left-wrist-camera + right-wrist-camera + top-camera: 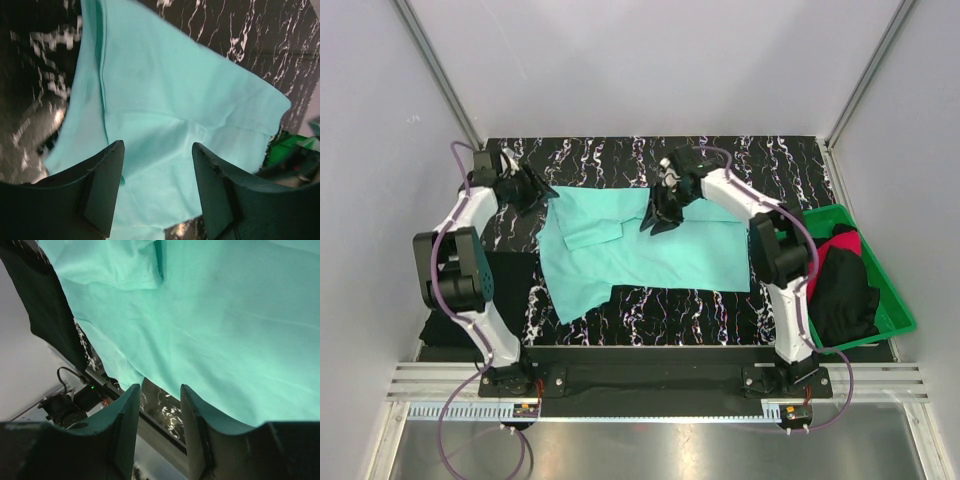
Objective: Fold and stack the t-shirts
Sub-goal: Fold the tshirt
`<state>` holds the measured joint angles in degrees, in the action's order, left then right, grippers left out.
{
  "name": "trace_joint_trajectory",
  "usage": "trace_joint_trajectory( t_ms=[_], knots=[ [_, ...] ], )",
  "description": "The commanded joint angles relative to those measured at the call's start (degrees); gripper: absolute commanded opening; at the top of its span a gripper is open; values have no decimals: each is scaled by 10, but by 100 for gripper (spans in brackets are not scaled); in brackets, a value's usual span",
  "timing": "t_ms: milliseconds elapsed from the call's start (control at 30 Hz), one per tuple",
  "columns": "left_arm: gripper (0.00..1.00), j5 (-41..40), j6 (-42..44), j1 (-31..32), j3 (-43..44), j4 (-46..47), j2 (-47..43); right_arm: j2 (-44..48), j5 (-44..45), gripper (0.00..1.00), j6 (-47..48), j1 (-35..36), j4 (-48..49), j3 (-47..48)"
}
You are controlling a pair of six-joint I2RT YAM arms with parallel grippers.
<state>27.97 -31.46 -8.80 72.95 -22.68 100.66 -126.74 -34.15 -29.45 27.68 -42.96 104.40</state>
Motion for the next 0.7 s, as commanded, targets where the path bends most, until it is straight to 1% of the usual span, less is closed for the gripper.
trace_joint_trajectory(
  t_ms=[0,33,133,300,367,500,667],
  knots=[
    [61,-12,74,-4,71,14,59,92,60,45,67,-27,-34,-36],
    [60,-16,79,-4,84,14,73,104,78,45,79,-33,-33,-59],
    [59,-25,86,-4,124,14,119,133,92,45,89,-65,-32,-91],
    [56,-23,75,-5,175,27,181,140,111,44,101,-115,-32,-97],
    [56,-19,72,-6,187,35,191,134,114,43,106,-122,-31,-90],
    [54,-19,59,-6,192,61,209,118,99,43,103,-137,-32,-80],
    [46,-1,35,-5,182,90,228,110,96,42,107,-149,-30,-72]
  ],
)
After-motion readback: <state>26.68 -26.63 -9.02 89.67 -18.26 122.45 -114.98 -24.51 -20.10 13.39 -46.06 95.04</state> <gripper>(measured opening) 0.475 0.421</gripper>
